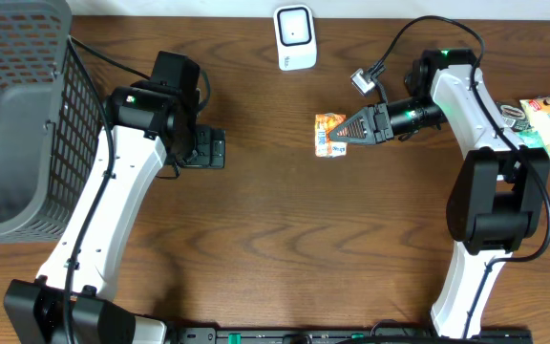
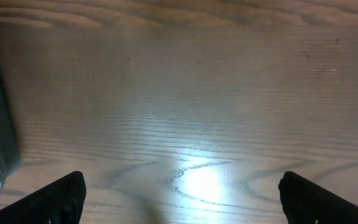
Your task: Scan the item barcode
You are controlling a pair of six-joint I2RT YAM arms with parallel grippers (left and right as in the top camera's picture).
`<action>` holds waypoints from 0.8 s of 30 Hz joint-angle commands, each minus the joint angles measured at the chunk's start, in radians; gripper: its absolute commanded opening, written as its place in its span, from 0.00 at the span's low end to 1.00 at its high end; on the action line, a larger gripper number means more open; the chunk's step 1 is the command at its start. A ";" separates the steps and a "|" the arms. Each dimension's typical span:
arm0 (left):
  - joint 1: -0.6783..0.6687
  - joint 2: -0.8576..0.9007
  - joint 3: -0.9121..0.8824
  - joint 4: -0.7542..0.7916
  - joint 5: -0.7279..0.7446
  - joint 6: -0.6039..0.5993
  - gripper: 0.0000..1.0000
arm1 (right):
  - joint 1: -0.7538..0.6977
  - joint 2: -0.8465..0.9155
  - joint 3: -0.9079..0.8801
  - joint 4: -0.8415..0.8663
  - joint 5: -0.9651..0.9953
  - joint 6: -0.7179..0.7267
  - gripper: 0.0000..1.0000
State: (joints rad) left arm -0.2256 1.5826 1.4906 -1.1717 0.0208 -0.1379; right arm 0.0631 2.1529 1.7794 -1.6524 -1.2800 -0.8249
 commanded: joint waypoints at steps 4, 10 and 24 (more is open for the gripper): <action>0.000 0.002 -0.002 -0.004 -0.005 -0.005 0.98 | 0.016 -0.027 0.006 0.011 -0.032 -0.022 0.01; 0.000 0.002 -0.002 -0.004 -0.005 -0.005 0.98 | 0.039 -0.027 0.006 0.021 -0.024 -0.022 0.01; 0.000 0.002 -0.002 -0.003 -0.005 -0.005 0.98 | 0.064 -0.026 0.006 0.054 0.014 -0.021 0.01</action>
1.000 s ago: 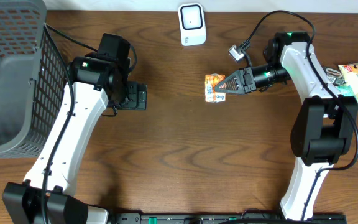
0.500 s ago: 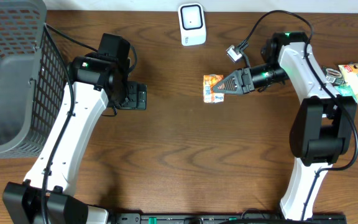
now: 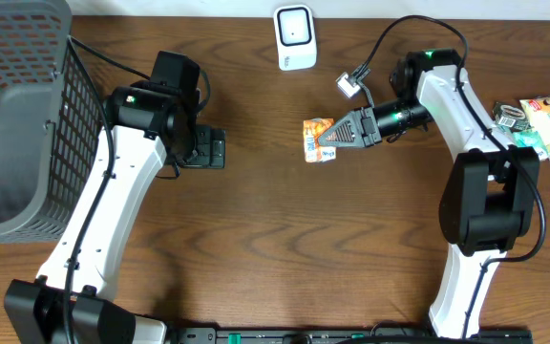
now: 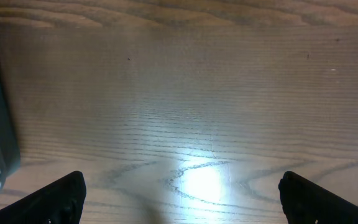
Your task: Scan the item barcode
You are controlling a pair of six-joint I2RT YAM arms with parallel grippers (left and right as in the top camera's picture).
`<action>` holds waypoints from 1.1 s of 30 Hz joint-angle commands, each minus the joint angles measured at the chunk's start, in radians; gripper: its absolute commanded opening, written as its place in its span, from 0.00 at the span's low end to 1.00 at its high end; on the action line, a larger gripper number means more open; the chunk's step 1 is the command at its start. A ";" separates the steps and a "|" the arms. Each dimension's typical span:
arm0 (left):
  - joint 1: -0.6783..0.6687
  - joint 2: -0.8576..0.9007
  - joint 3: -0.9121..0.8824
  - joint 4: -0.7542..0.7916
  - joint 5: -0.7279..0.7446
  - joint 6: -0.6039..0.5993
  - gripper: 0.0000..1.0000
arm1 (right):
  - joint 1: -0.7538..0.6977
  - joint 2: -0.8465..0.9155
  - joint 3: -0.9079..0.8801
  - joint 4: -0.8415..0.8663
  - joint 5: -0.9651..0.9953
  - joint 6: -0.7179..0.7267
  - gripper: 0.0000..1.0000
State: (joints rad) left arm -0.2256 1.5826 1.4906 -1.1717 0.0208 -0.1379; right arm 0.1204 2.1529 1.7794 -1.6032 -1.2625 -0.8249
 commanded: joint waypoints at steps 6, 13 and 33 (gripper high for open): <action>0.000 0.002 -0.002 -0.004 -0.005 -0.005 0.98 | 0.007 -0.026 0.006 0.005 0.000 -0.021 0.01; 0.000 0.002 -0.002 -0.004 -0.005 -0.005 0.98 | 0.012 -0.026 0.006 0.010 0.007 -0.021 0.01; 0.000 0.002 -0.002 -0.004 -0.005 -0.005 0.98 | 0.163 -0.027 -0.014 0.563 0.943 0.907 0.01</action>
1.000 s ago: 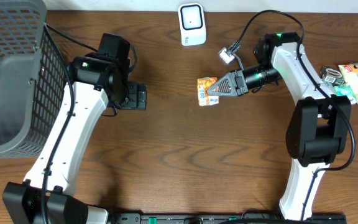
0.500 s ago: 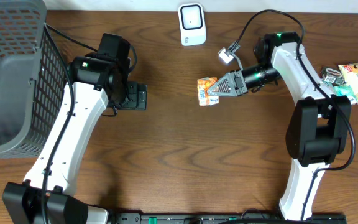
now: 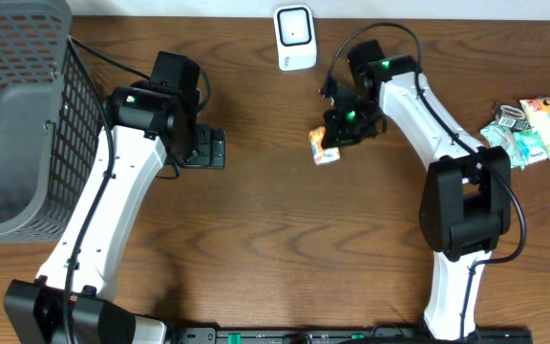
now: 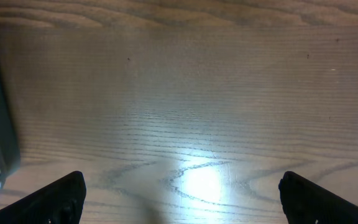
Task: Scan the item barcode
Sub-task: 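Raise the Kleenex pack to the white scanner's window, then carry the Kleenex pack to the right-edge pile and release it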
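Note:
A small orange and blue snack packet (image 3: 324,148) hangs mid-table, a little below the white barcode scanner (image 3: 295,38) that stands at the far edge. My right gripper (image 3: 336,136) is shut on the packet, its wrist turned over it from the scanner side. Well to the left, my left gripper (image 3: 208,149) sits low over bare wood. In the left wrist view that gripper (image 4: 182,199) is open, its dark fingertips (image 4: 61,196) wide apart with only wood between them.
A grey mesh basket (image 3: 17,115) fills the far left; its wall shows at the left edge of the left wrist view. A pile of snack packets (image 3: 538,124) lies at the right edge. Both arm bases stand at the near edge.
My right arm has swung left and its wrist has turned, from lying to the right of the packet to standing over it. The packet sits almost where it was. The left arm is unchanged.
My right gripper held the packet mid-table, reaching in from the right. Then it had carried the packet a little left, closer under the scanner. Now the wrist is turned above the packet, still shut on it. The left gripper stayed open and still.

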You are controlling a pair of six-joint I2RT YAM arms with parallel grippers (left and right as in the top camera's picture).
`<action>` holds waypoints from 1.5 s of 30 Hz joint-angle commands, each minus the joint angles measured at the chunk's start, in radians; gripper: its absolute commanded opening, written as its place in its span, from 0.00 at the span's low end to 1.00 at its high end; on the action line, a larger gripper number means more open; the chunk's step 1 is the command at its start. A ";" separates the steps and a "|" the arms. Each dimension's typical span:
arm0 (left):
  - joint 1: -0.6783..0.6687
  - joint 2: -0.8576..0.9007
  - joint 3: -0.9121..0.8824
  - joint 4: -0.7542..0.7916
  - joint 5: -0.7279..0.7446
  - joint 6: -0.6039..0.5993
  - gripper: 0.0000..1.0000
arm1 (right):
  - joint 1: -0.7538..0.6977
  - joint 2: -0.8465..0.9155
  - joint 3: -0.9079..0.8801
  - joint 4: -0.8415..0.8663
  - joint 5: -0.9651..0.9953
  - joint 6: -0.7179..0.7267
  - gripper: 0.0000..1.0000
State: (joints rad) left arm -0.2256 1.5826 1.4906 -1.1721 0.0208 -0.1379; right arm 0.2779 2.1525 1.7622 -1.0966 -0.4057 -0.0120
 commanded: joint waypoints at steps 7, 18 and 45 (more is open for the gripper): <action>0.000 0.002 -0.002 -0.003 -0.005 -0.005 0.98 | 0.004 -0.026 0.027 0.354 0.035 0.093 0.01; 0.000 0.002 -0.002 -0.003 -0.005 -0.005 0.98 | 0.020 -0.021 0.215 0.480 0.278 0.092 0.01; 0.000 0.002 -0.002 -0.003 -0.005 -0.005 0.98 | 0.207 0.342 0.578 0.727 0.949 -0.906 0.01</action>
State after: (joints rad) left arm -0.2256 1.5826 1.4906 -1.1717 0.0208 -0.1379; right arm 0.4561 2.4325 2.3249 -0.3916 0.3874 -0.7204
